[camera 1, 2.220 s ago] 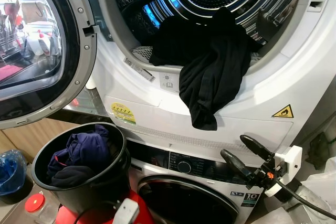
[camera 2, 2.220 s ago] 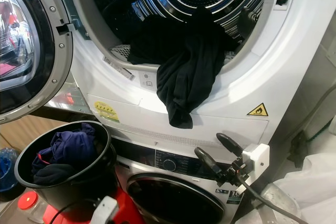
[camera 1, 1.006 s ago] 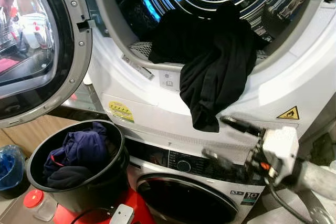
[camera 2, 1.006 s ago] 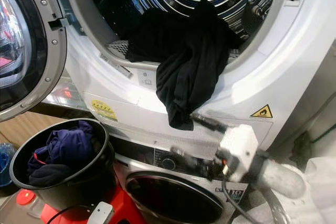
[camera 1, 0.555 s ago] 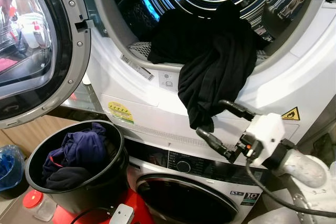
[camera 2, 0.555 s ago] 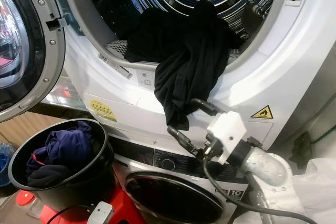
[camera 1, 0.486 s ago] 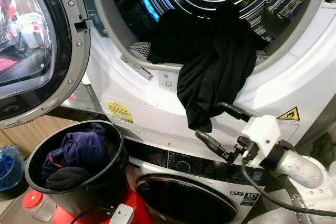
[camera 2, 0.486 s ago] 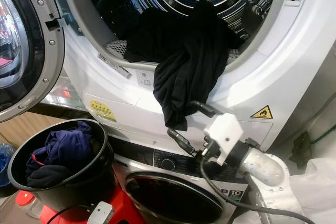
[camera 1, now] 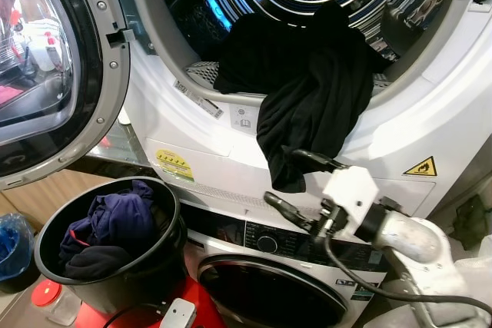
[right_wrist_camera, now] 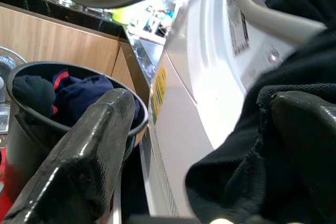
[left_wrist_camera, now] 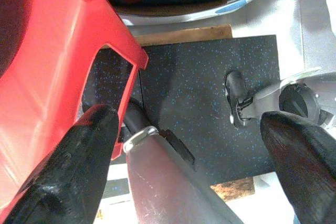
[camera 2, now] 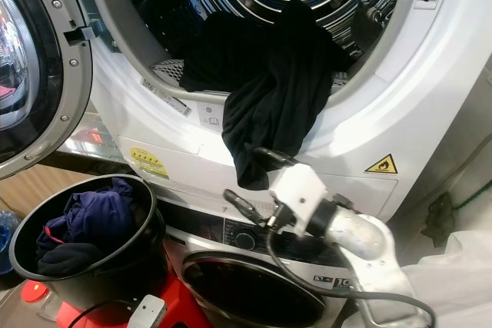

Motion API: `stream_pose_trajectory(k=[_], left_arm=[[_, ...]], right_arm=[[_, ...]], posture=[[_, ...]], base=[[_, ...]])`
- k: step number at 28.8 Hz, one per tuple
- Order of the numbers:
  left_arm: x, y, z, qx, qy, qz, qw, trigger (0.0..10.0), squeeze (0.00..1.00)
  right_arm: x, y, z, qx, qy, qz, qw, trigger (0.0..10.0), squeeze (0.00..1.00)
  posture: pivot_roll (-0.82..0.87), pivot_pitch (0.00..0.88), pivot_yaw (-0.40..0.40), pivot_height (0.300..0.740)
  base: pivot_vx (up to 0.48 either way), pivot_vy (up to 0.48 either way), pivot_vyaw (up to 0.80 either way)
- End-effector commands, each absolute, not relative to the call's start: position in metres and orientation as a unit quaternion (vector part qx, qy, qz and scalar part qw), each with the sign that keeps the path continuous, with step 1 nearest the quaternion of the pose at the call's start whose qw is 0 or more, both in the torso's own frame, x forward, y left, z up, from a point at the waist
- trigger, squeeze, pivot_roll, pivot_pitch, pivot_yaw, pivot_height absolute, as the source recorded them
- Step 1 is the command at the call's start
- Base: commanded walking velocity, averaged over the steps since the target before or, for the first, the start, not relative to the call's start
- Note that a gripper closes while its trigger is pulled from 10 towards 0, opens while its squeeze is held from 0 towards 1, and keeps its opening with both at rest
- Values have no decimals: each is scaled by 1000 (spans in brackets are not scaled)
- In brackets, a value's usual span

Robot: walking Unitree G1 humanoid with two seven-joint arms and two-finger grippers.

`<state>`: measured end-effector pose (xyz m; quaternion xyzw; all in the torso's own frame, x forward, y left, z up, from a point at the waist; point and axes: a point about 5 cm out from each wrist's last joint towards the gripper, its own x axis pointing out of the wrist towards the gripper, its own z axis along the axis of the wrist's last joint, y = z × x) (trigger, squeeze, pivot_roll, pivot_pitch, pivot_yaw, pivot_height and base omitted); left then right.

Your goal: Clothes washing

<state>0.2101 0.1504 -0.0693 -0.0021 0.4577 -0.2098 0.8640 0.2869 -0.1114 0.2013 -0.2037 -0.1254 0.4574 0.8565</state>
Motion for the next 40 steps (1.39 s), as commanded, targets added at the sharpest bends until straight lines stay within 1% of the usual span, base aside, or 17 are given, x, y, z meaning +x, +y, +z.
stream_pose_trajectory(k=[1, 7, 11, 15, 20, 22, 23, 25, 27, 28, 30, 31, 34, 35, 36, 37, 40], left_arm=[[209, 155, -70, 4, 461, -206, 863, 10000, 0], [210, 155, -70, 5, 460, -202, 865, 10000, 0], [210, 155, -69, 5, 458, -201, 866, 10000, 0], [211, 155, -69, 3, 458, -199, 867, 10000, 0], [211, 155, -69, 4, 457, -199, 867, 10000, 0], [211, 155, -69, 5, 457, -199, 867, 10000, 0], [211, 155, -69, 5, 456, -200, 867, 10000, 0], [211, 155, -69, 5, 456, -200, 867, 10000, 0], [211, 155, -69, 5, 457, -200, 867, 10000, 0], [211, 154, -69, 5, 456, -199, 867, 10000, 0], [211, 154, -69, 5, 456, -199, 867, 10000, 0], [211, 154, -69, 5, 456, -199, 867, 10000, 0], [210, 154, -69, 3, 456, -198, 868, 10000, 0], [210, 154, -69, 2, 456, -196, 868, 10000, 0], [210, 154, -69, 2, 456, -196, 868, 10000, 0], [210, 155, -70, 0, 455, -195, 869, 10000, 0], [210, 154, -70, -2, 455, -194, 869, 10000, 0]], right_arm=[[295, -100, 206, -226, -139, 460, 847, 10000, 0], [313, -93, 218, -267, -156, 438, 844, 10000, 0], [323, -95, 226, -295, -168, 415, 844, 10000, 0], [336, -99, 238, -329, -176, 385, 844, 10000, 0], [350, -104, 252, -388, -183, 352, 832, 10000, 0], [358, -108, 262, -397, -189, 328, 836, 10000, 0], [363, -111, 269, -418, -195, 309, 832, 10000, 0], [368, -112, 277, -429, -206, 291, 830, 10000, 0], [371, -113, 285, -426, -216, 278, 833, 10000, 0], [374, -112, 298, -428, -242, 257, 832, 10000, 0], [375, -112, 301, -429, -248, 252, 831, 10000, 0], [376, -111, 310, -437, -269, 236, 825, 10000, 0], [377, -109, 327, -430, -298, 220, 823, 10000, 0], [376, -109, 336, -405, -316, 219, 830, 10000, 0], [376, -109, 336, -405, -316, 219, 830, 10000, 0], [374, -110, 344, -371, -334, 224, 837, 10000, 0], [366, -107, 346, -312, -350, 275, 839, 10000, 0]], posture=[[-127, 19, 108, 740], [-117, 24, 106, 740], [-117, 26, 106, 740], [-117, 24, 107, 740], [-116, 23, 107, 740], [-114, 23, 106, 740], [-113, 24, 107, 740], [-114, 24, 107, 740], [-113, 23, 107, 740], [-111, 25, 107, 740], [-111, 25, 107, 740], [-110, 28, 107, 740], [-107, 28, 107, 740], [-105, 27, 106, 740], [-105, 27, 106, 740], [-105, 28, 104, 740], [-105, 30, 103, 740]], base=[[0, 0, 0], [0, 0, 0], [0, 0, 0], [0, 0, 0], [0, 0, 0], [0, 0, 0], [0, 0, 0], [0, 0, 0], [0, 0, 0], [0, 0, 0], [0, 0, 0], [0, 0, 0], [0, 0, 0], [0, 0, 0], [0, 0, 0], [0, 0, 0], [0, 0, 0]])
